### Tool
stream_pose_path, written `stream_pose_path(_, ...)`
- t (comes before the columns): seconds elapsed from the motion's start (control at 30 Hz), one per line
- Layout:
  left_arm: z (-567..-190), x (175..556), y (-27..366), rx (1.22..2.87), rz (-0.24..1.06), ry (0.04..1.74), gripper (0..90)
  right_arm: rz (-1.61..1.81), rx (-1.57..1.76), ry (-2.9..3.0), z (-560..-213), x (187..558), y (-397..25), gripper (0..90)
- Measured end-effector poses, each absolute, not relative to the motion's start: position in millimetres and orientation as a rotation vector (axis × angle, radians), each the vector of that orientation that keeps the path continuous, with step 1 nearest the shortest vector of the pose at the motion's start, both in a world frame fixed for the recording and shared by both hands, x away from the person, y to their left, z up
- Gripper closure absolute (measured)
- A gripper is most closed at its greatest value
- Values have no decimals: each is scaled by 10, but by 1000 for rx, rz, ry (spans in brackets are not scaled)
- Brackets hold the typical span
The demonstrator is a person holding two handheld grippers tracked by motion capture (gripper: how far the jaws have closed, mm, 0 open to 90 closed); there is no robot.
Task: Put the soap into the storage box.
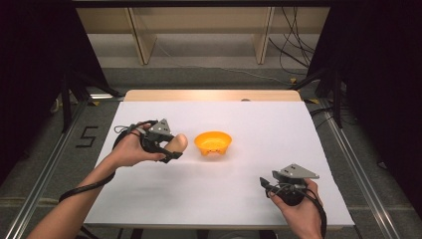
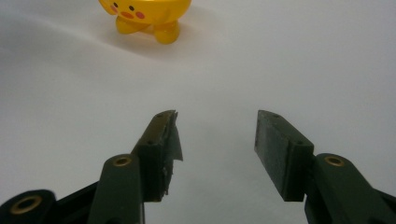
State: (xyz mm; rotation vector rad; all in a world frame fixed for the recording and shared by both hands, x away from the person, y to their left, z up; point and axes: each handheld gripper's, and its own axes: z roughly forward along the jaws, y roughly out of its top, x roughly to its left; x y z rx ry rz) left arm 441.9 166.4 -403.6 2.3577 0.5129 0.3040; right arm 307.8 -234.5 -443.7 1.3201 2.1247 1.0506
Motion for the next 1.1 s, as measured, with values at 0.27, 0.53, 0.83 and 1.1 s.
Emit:
stream_pose_path(0.27,-4016,4450,1631,2372,311,502,325,1053,1317,2127,-4438,3082,-2349,487)
stream_pose_path(0.53,-3989,4485,1579,2367,320,490,325,1060,1323,2122,-4440,3082,-2347,487)
stream_pose_path(0.83,-3971,4523,1544,2366,345,459,325,1055,1332,2118,-4436,3077,-2344,485)
stream_pose_path(1.1,-3964,4539,1515,2370,338,459,325,1044,1313,2114,-4435,3084,-2351,484)
